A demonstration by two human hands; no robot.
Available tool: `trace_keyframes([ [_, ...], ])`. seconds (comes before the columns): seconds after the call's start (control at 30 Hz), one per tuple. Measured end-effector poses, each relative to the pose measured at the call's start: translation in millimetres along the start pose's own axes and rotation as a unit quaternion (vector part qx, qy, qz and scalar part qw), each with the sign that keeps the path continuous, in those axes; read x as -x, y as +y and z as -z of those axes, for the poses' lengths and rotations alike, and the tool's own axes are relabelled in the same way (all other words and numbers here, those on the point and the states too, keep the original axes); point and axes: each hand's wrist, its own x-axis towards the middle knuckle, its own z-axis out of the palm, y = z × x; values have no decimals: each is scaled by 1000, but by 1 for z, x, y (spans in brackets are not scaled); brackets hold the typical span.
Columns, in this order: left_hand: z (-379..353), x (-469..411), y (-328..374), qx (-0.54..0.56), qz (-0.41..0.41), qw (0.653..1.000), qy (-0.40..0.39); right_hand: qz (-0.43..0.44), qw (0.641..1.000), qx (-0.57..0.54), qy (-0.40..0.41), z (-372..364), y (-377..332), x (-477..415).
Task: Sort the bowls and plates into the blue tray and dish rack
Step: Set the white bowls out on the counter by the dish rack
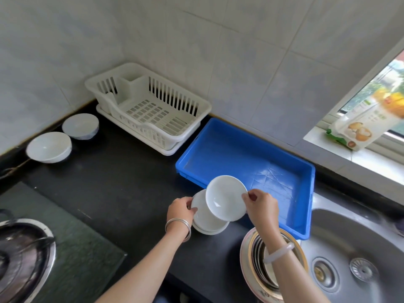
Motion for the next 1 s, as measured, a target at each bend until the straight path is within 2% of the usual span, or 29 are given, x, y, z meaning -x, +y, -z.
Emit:
trace_keyframes([
  [0.23,-6,1,10,-15,0,997,76,-36,997,-58,-22,8,12,0],
  [0.5,7,-1,10,44,3,995,88,-43,993,-110,-23,19,10,-2],
  [0.67,47,-9,5,86,-3,991,105,-7,991,-131,-34,24,-15,-8],
  [0.8,85,-20,-14,144,27,982,121,7,984,-163,-70,10,-45,-17],
  [1.0,137,-34,-68,212,83,953,200,28,976,-168,-135,-43,-100,-27],
])
